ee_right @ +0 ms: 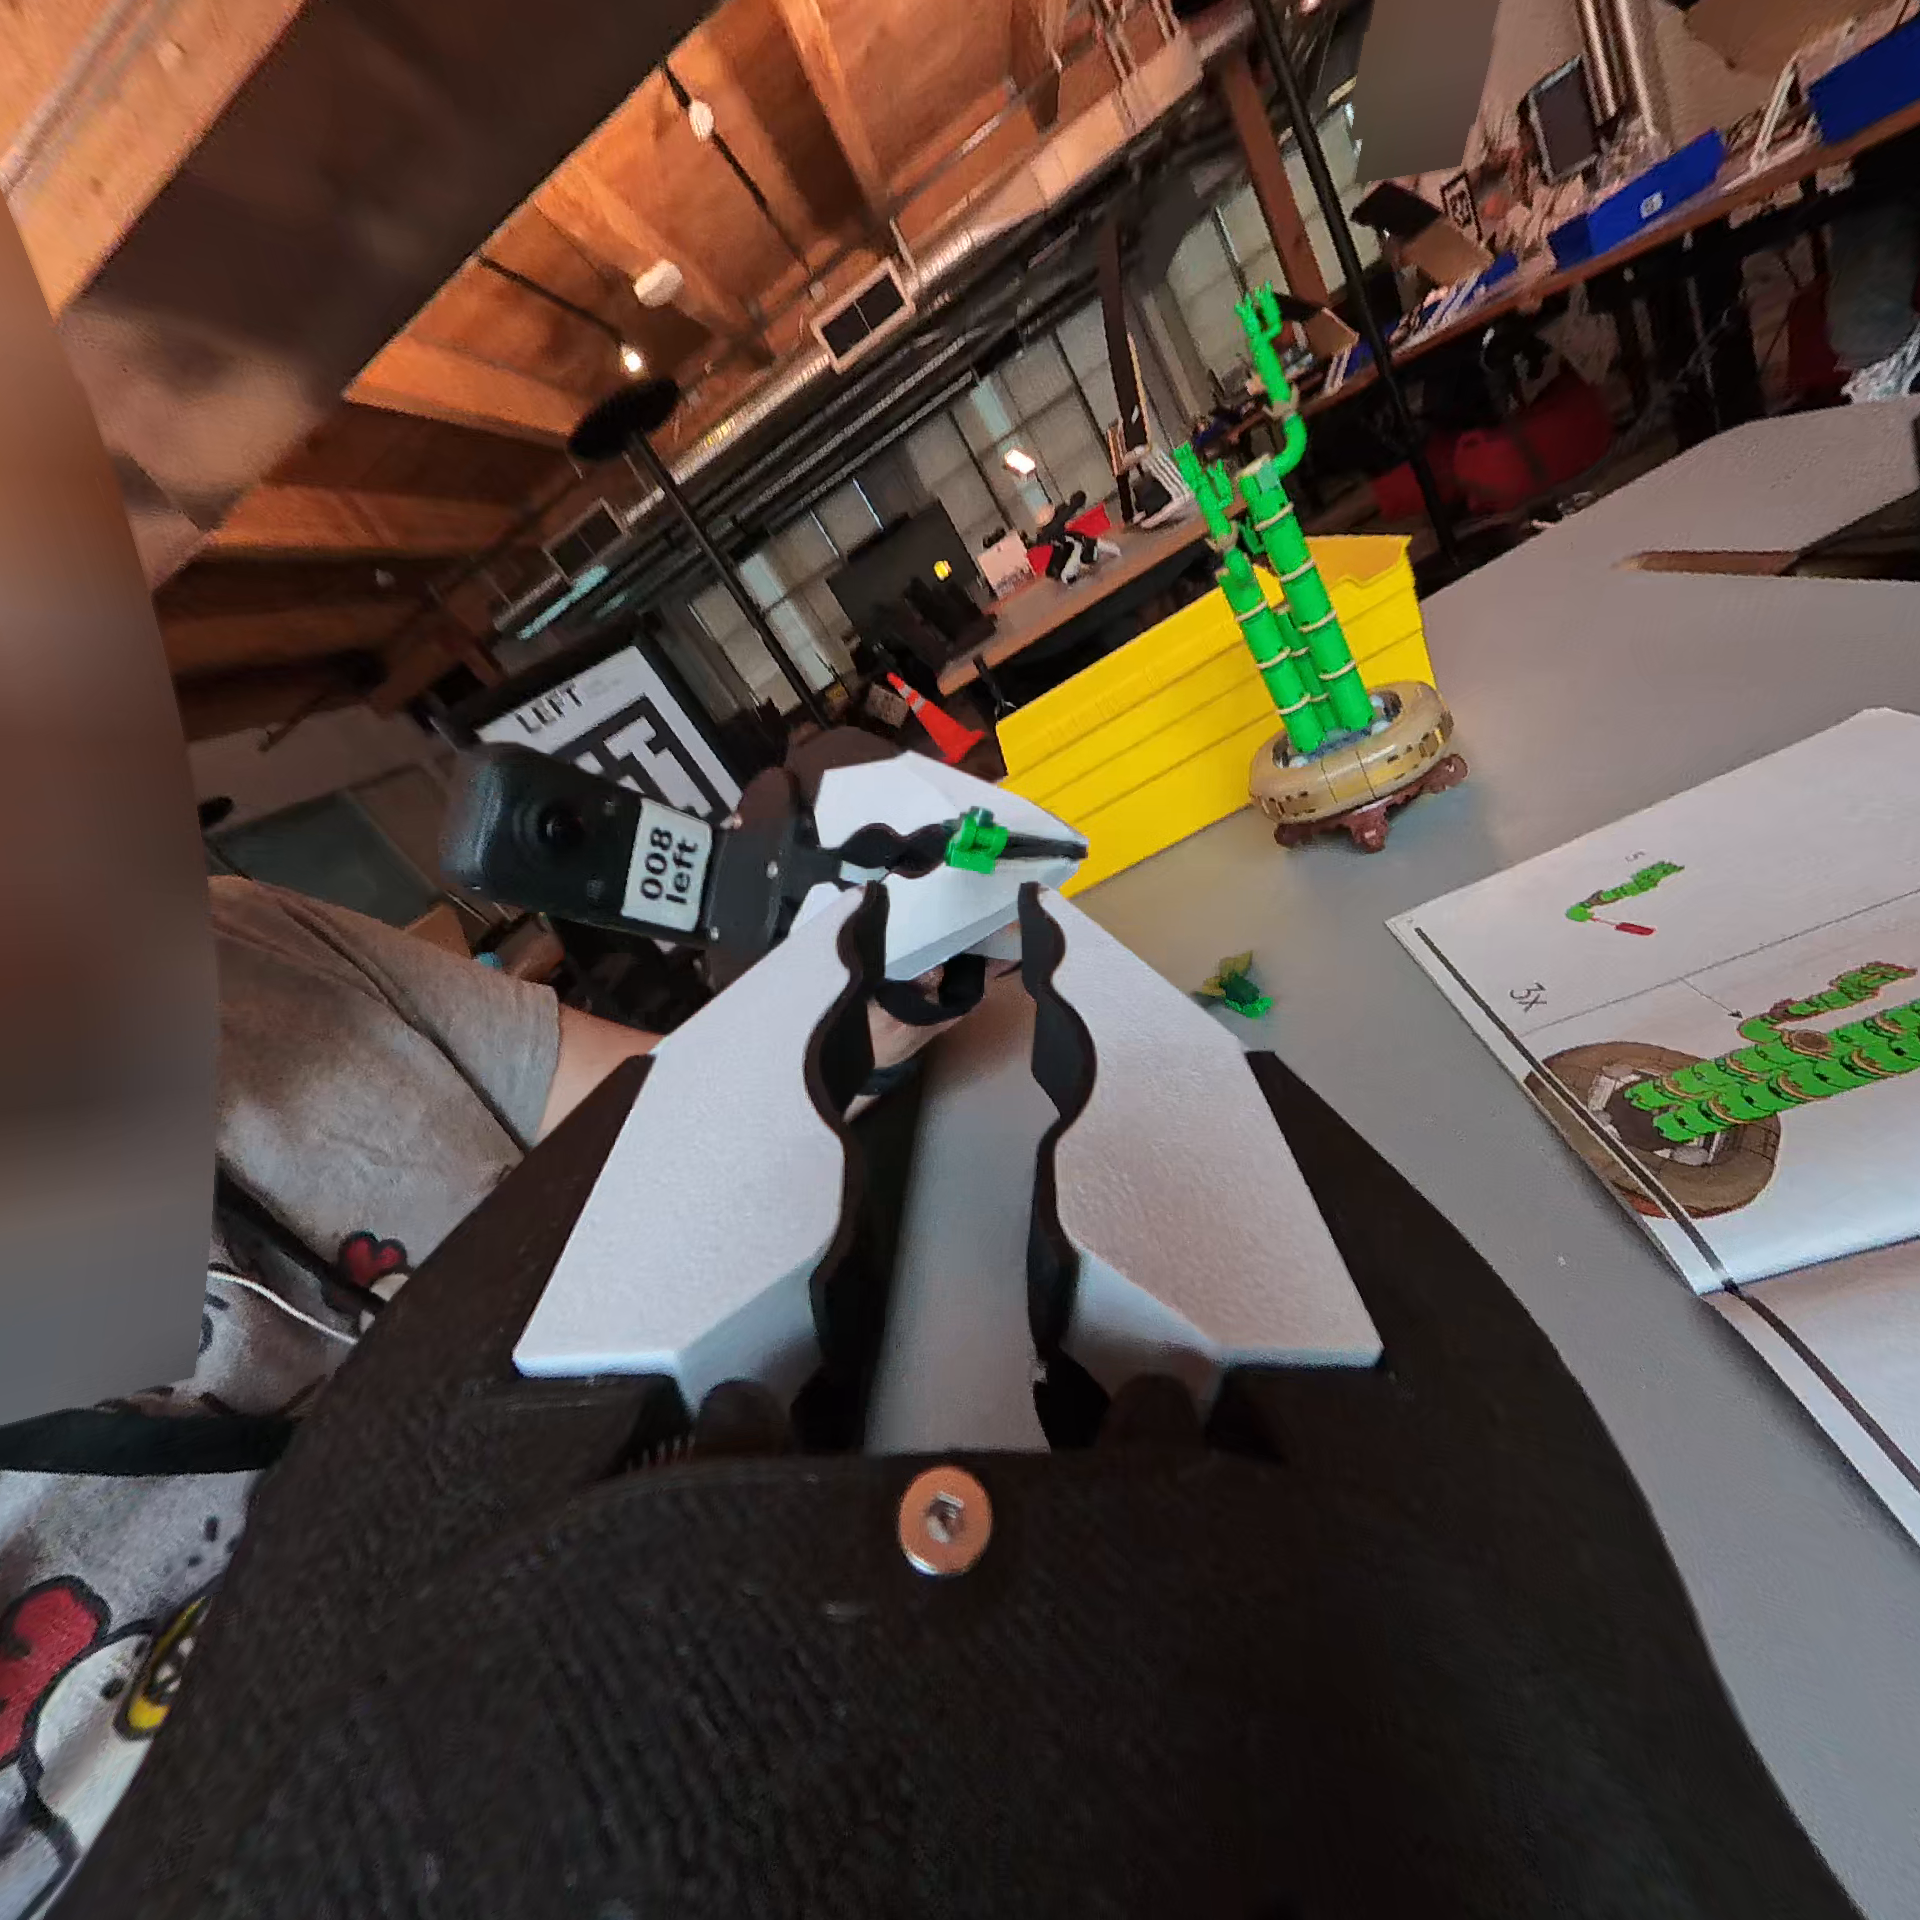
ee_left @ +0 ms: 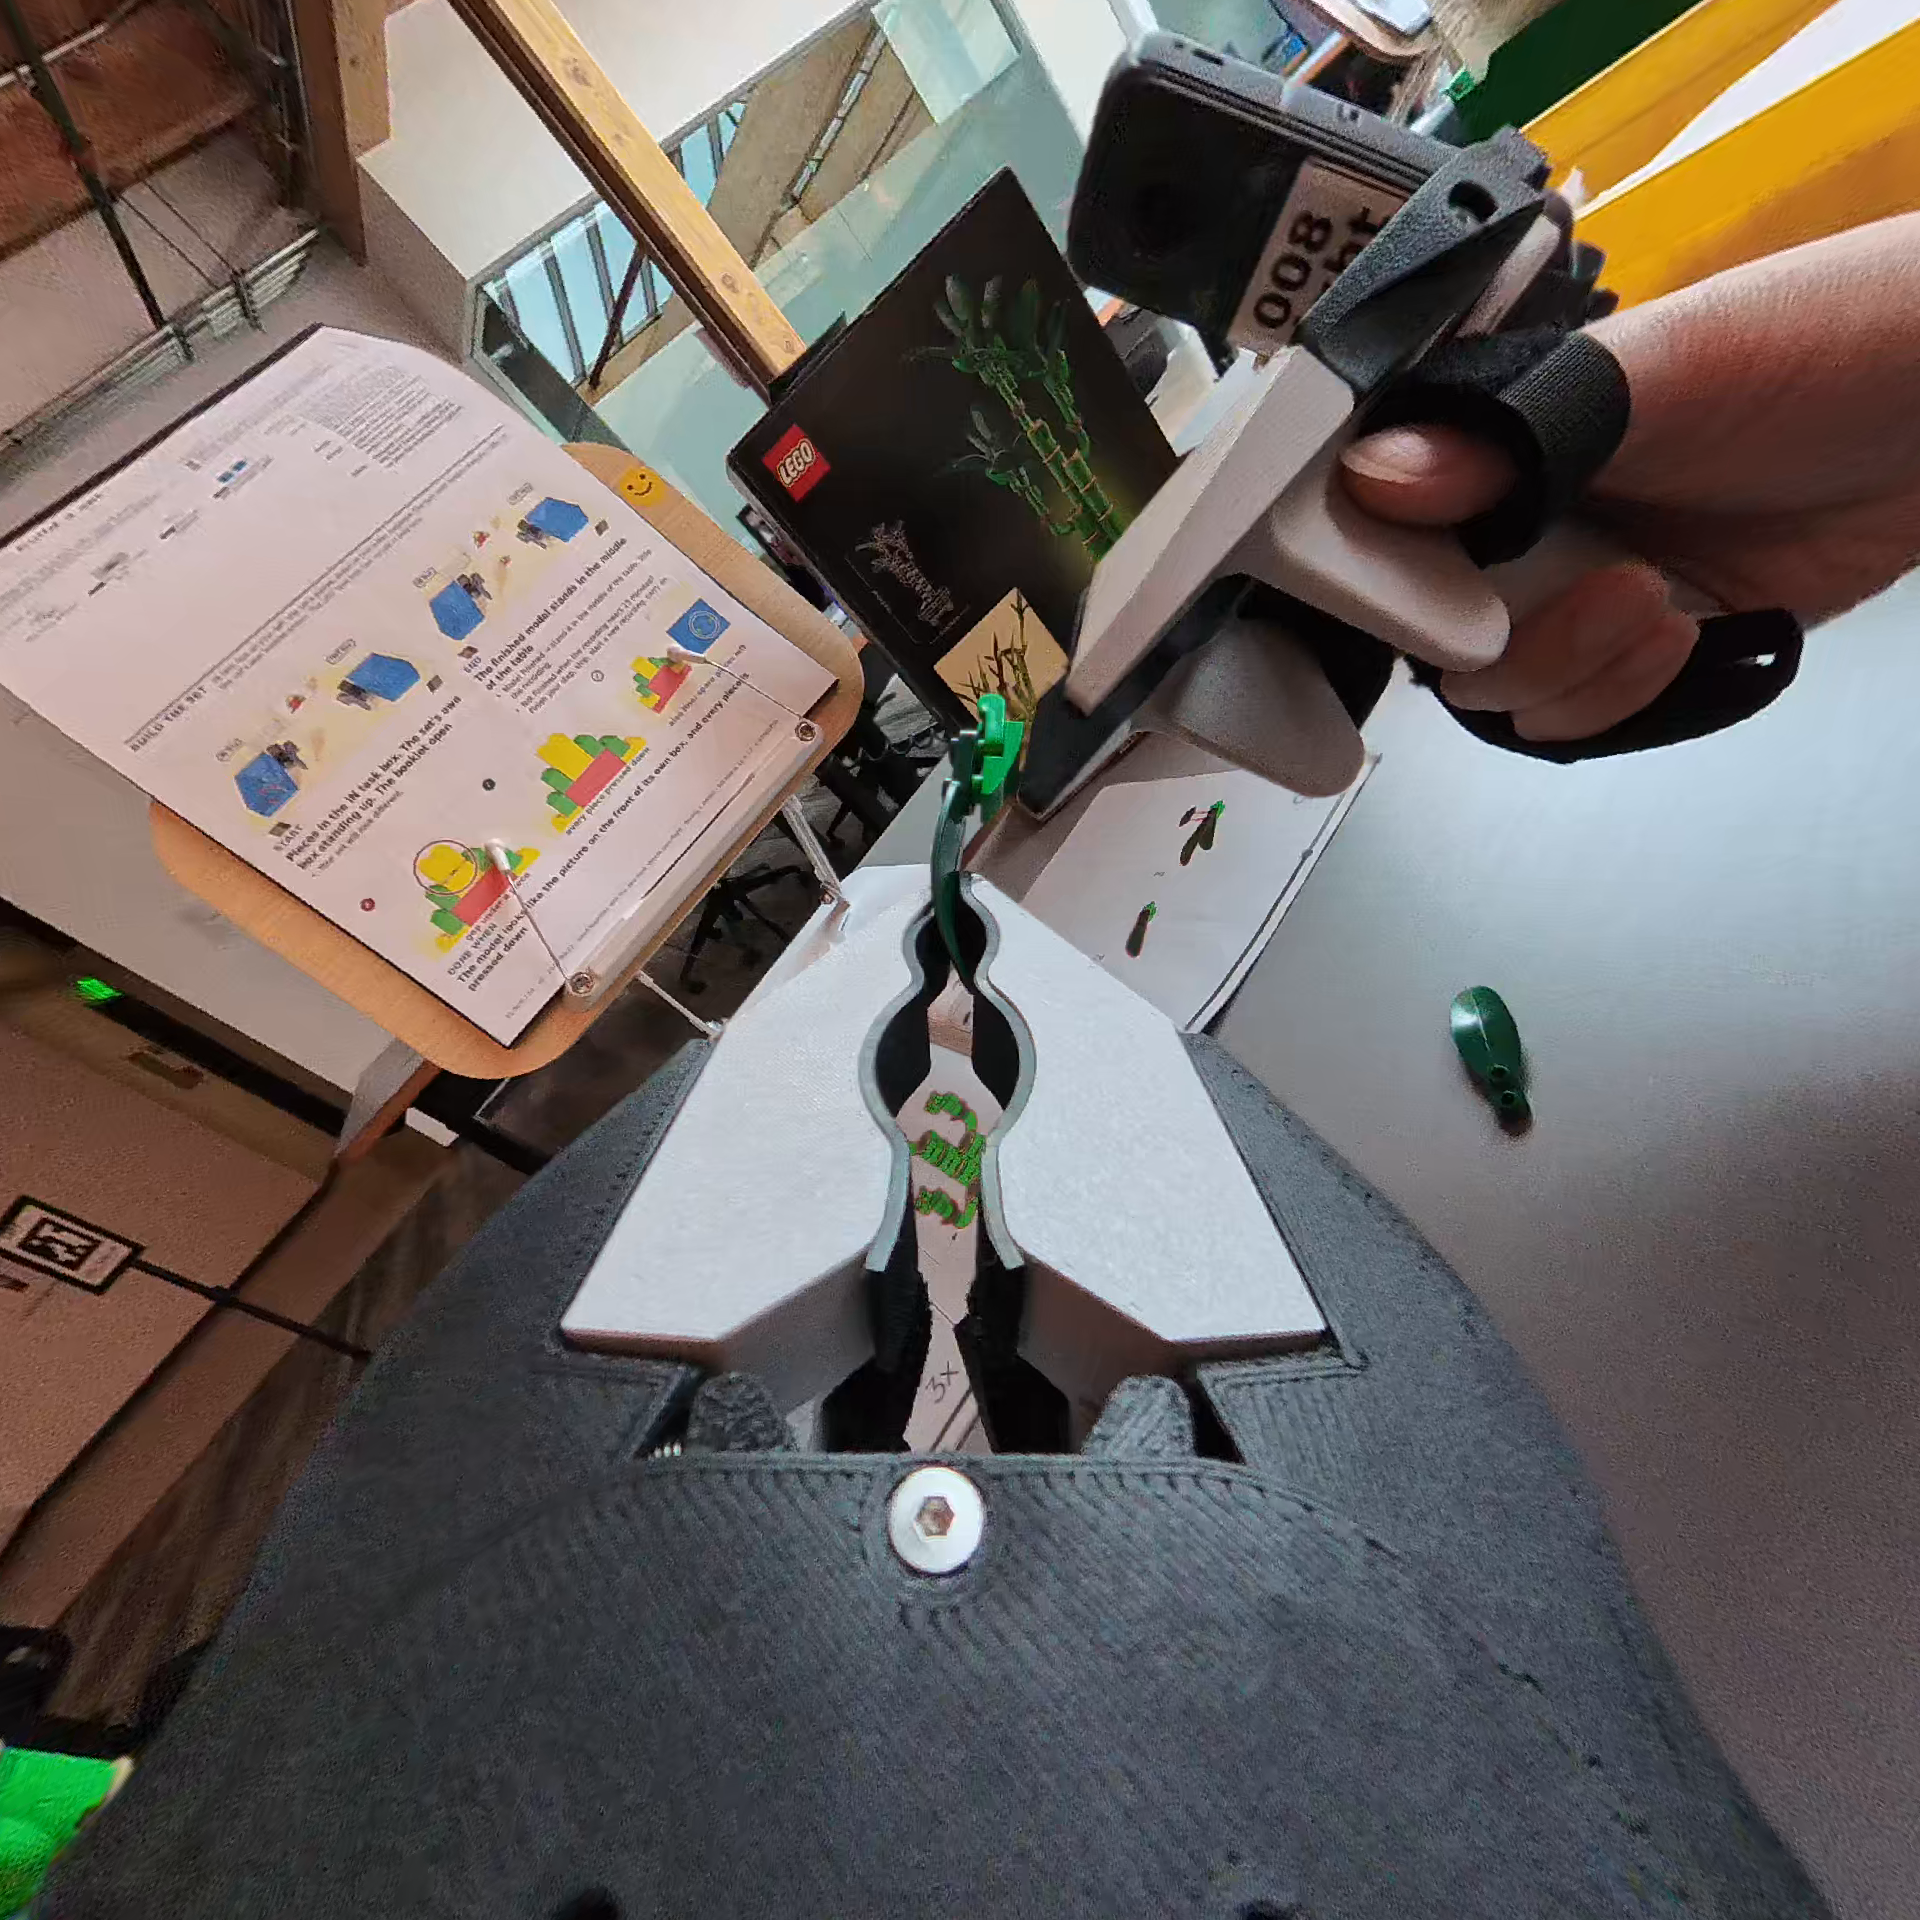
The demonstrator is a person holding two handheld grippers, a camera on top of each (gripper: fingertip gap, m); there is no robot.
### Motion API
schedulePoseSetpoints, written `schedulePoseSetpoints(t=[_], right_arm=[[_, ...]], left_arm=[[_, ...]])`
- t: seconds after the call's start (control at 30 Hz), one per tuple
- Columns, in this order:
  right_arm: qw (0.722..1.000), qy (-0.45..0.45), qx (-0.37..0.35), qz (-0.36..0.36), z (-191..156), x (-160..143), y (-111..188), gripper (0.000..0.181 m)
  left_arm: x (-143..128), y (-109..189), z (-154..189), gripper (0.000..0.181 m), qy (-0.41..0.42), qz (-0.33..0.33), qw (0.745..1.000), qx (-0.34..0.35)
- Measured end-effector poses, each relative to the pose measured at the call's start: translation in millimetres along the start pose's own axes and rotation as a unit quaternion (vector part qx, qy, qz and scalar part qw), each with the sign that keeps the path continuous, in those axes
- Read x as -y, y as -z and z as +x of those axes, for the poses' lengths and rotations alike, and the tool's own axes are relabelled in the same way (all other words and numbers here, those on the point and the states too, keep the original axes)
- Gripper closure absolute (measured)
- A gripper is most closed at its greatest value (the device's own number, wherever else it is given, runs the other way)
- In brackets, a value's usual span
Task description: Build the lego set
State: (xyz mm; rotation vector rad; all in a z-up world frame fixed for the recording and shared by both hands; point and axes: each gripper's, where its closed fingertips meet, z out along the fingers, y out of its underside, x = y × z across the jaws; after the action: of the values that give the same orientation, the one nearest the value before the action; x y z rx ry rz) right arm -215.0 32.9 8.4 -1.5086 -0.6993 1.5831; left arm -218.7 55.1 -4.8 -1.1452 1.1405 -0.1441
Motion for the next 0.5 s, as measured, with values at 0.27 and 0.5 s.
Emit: schedulePoseSetpoints(t=[0.27, 0.5], right_arm=[[0.999, -0.043, 0.0, 0.003, 2.7, -2.8, -1.7, 0.172], [0.997, -0.081, 0.002, -0.004, 7.1, -8.3, -2.6, 0.176]], left_arm=[[-0.9, -1.4, 6.5, 0.181, -0.033, -0.008, 0.999, 0.001], [-6.0, -3.2, 10.8, 0.181, -0.055, -0.016, 0.998, -0.002]])
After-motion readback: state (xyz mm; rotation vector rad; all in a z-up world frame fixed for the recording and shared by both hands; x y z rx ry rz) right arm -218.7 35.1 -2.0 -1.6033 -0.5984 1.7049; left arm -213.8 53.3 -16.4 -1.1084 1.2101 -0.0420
